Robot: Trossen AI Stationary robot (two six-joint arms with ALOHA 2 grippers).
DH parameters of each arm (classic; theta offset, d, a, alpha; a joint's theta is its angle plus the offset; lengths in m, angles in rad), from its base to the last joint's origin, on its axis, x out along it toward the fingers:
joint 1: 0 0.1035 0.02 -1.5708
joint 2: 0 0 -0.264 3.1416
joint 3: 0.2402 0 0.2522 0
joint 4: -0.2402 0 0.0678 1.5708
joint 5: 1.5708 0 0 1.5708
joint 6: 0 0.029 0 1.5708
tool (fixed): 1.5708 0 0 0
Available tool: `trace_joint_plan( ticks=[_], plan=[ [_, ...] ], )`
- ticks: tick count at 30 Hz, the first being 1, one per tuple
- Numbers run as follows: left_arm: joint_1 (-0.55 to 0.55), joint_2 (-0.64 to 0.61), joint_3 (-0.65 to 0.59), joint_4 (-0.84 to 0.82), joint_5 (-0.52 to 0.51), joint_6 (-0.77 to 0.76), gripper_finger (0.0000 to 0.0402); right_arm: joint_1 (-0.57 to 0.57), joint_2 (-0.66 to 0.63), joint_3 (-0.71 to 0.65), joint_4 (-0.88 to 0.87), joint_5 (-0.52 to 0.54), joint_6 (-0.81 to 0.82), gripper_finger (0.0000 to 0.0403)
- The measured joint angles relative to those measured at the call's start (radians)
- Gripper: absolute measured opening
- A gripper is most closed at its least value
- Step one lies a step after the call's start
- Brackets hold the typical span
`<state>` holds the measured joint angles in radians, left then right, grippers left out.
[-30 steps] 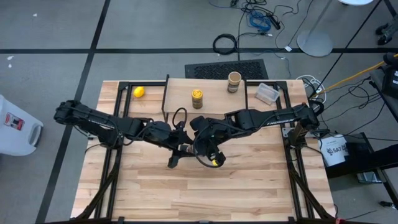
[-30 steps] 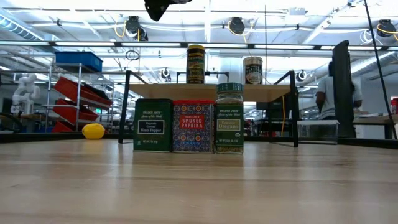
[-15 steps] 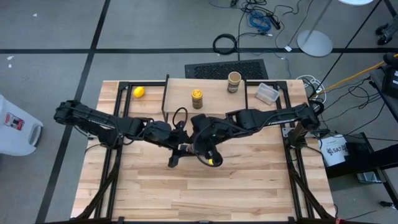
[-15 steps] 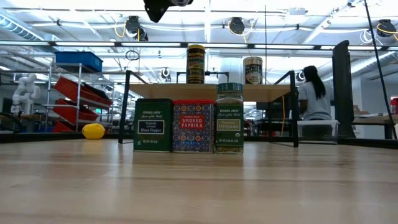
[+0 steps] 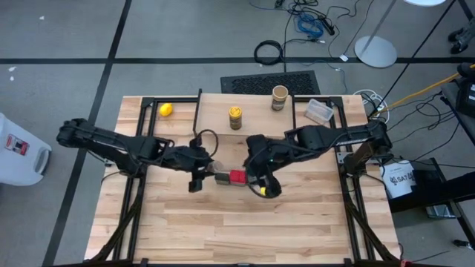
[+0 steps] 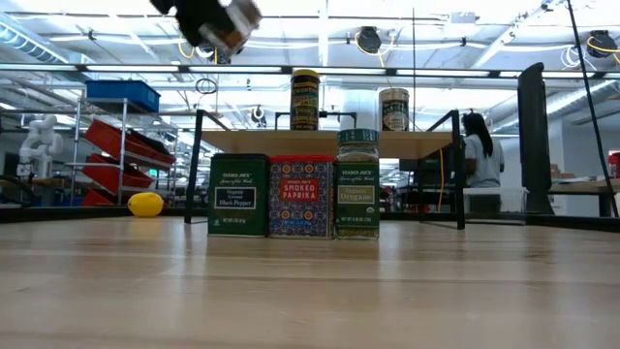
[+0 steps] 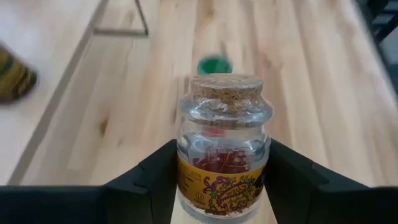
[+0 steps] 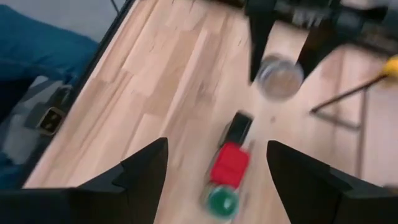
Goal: Shelf spices
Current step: Remove the transparent seasoning bottle from the shelf
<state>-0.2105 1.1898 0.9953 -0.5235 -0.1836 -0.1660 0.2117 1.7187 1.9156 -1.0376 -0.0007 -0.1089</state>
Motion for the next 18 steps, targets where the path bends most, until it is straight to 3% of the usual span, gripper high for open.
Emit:
trace_joint_plan(
  ticks=[9, 18],
  plan=[
    [-0.086, -0.065, -0.241, 0.053, -0.101, -0.166, 0.0199, 0.092, 0.005, 0.0, -0.022, -0.001, 0.072, 0.0258],
    [-0.18, -0.123, -0.542, 0.491, -0.271, -0.207, 0.0199, 0.138, 0.005, 0.0, 0.058, 0.0, 0.071, 0.0258]
  ],
)
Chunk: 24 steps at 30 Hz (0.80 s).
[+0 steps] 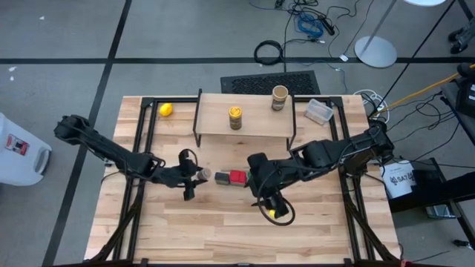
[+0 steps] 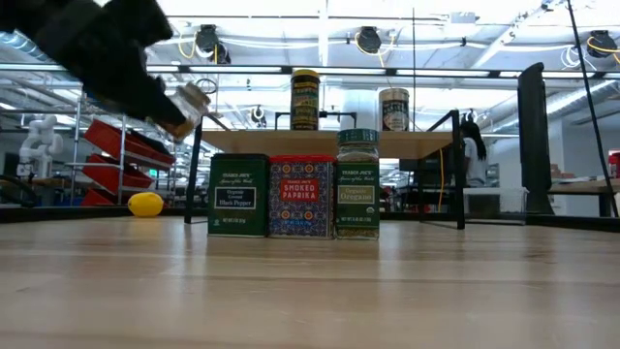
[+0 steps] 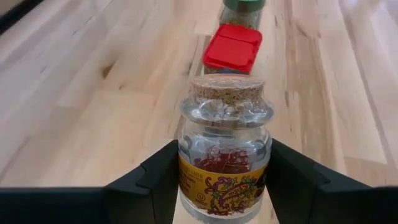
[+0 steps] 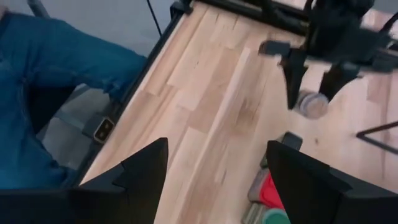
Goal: Shelf spices
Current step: Remove the transparent seasoning bottle from the shelf
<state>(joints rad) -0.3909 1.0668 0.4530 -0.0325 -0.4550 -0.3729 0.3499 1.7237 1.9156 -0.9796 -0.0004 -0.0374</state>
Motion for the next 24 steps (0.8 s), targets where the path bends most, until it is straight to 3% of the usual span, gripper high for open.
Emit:
trace_joint_plan(
  ticks=[4, 12, 24],
  plan=[
    [-0.007, 0.002, -0.114, 0.168, -0.083, -0.048, 0.0199, -0.001, 0.0, 0.0, 0.035, 0.001, -0.005, 0.0258],
    [-0.009, 0.009, -0.244, 0.347, -0.093, -0.06, 0.0199, -0.005, 0.015, 0.0, 0.037, 0.008, -0.012, 0.0258],
    [-0.009, 0.182, -0.273, 0.536, -0.114, -0.028, 0.0199, -0.03, 0.038, 0.0, 0.068, 0.008, -0.046, 0.0258]
  ],
)
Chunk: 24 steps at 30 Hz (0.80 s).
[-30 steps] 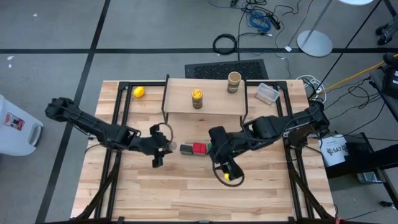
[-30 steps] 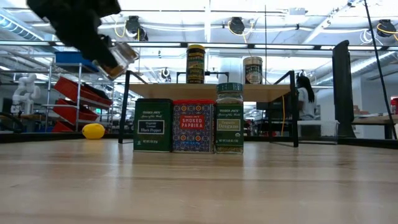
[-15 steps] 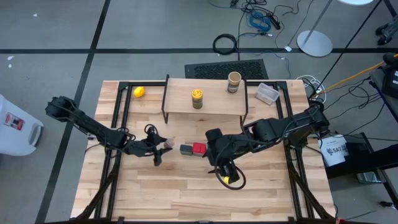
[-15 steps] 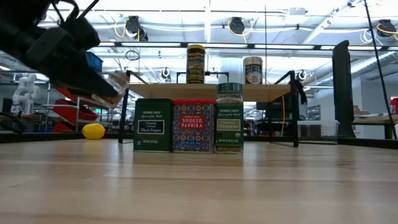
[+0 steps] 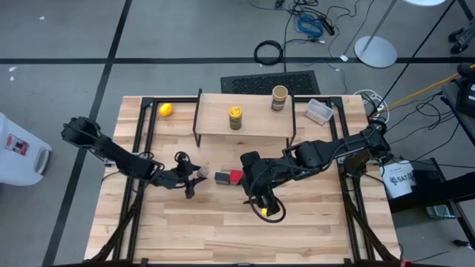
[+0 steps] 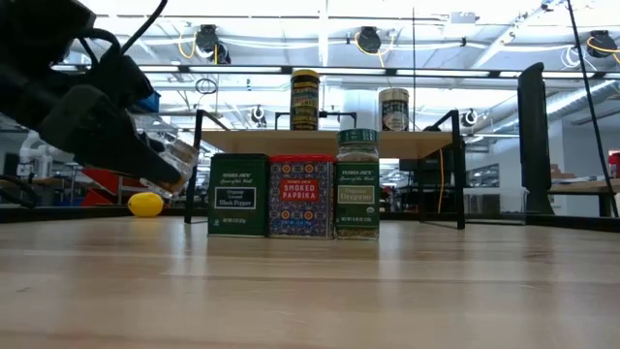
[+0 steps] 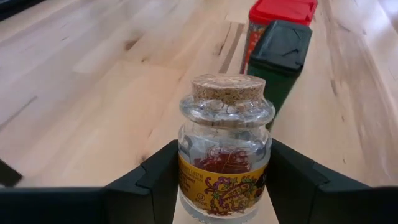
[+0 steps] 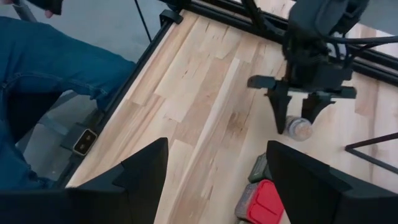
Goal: Shelf spices
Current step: Remove the transparent seasoning bottle from the shelf
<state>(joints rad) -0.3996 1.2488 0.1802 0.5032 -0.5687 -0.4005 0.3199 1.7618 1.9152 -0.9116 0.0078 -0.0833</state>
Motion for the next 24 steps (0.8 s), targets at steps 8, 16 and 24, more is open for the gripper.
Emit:
trace_joint_plan(
  ticks=[8, 16, 24],
  plan=[
    [0.0, 0.156, 0.0, 0.174, -0.014, 0.067, 0.0199, -0.015, 0.001, 0.0, 0.003, -0.001, -0.01, 0.0258],
    [0.001, 0.247, 0.001, 0.255, 0.032, 0.07, 0.0206, -0.017, 0.001, 0.0, -0.006, -0.001, -0.013, 0.0258],
    [0.001, 0.329, 0.002, 0.35, 0.041, 0.073, 0.0211, -0.031, 0.001, 0.0, -0.006, -0.001, -0.014, 0.0258]
  ],
)
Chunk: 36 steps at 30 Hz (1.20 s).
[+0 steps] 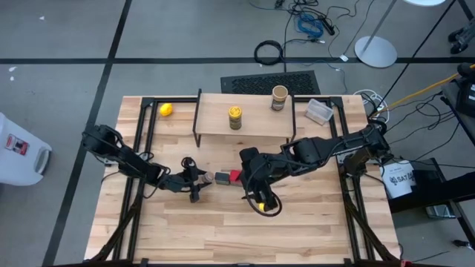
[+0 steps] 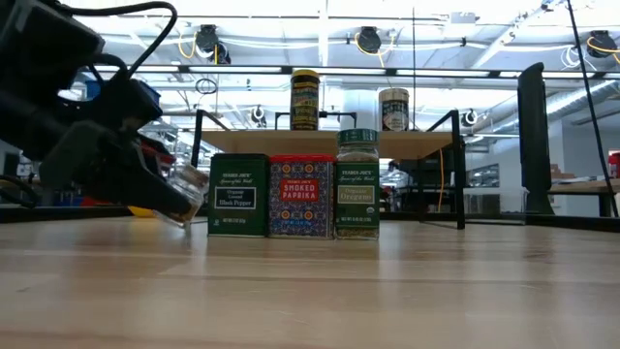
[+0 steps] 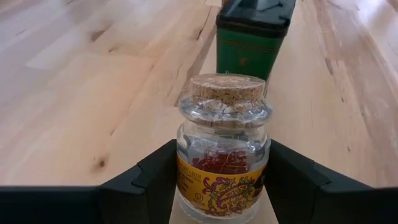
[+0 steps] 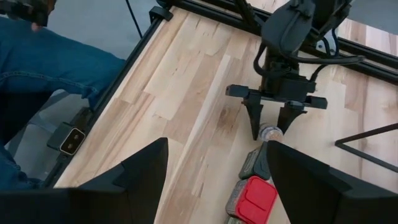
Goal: Shelf spices
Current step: Remove the transparent seasoning bottle from the shelf
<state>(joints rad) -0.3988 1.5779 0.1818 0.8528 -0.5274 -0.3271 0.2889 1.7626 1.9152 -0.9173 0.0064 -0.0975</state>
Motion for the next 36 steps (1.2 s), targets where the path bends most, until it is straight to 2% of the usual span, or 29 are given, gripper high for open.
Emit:
trace_joint_plan(
  ticks=[10, 18, 23, 32, 36],
  plan=[
    [0.0, 0.024, 0.0, 0.042, 0.0, -0.004, 0.0219, -0.009, 0.0, 0.0, 0.0, 0.0, 0.003, 0.0258],
    [0.0, 0.024, 0.002, 0.061, 0.0, 0.019, 0.0288, -0.009, 0.0, 0.0, 0.0, -0.002, 0.003, 0.0258],
    [0.0, 0.018, 0.002, 0.062, -0.004, 0.037, 0.0307, -0.009, 0.0, 0.0, 0.0, -0.004, 0.003, 0.0258],
    [0.0, -0.136, 0.002, 0.068, -0.017, 0.104, 0.0309, -0.009, 0.0, 0.0, -0.007, -0.004, 0.008, 0.0258],
    [-0.001, -0.245, 0.002, -0.079, -0.052, 0.096, 0.0309, -0.009, 0.0, 0.0, -0.023, -0.004, 0.024, 0.0258]
  ],
)
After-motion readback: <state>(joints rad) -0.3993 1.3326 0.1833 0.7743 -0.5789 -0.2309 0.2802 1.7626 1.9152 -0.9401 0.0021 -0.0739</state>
